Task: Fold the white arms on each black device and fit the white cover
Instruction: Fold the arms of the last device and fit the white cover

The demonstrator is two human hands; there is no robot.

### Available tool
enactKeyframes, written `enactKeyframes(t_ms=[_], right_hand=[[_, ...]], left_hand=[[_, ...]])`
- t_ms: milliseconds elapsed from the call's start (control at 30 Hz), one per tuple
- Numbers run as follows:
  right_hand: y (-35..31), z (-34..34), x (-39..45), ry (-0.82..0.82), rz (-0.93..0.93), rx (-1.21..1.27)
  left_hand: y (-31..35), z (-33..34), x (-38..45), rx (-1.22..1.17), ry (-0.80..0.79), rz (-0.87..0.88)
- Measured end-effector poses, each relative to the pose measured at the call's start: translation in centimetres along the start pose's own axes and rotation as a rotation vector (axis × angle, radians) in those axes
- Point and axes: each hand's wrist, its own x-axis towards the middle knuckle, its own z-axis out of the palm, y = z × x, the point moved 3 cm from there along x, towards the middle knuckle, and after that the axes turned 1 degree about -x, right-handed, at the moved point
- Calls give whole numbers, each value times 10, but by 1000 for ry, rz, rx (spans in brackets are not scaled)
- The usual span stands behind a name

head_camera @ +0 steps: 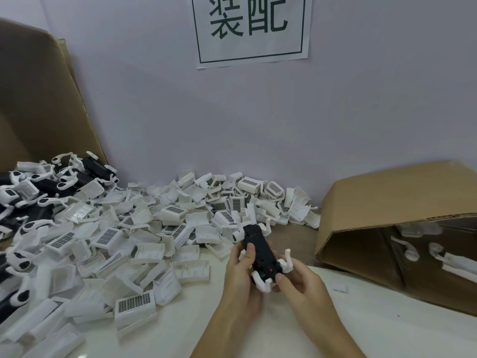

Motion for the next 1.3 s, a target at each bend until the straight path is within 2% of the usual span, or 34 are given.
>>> enactKeyframes(t_ms=[100,333,733,1300], right_hand=[[0,0,1,21,2,-22],[2,0,1,11,24,37],[2,-1,2,-31,28,22],[-2,1,-1,-10,-21,-45]], left_hand=[[-3,3,-1,-31,-68,-20],[-8,6,0,64,-147,1],[-10,3,5,95,-169,11],[-5,3,2,162,-175,47]])
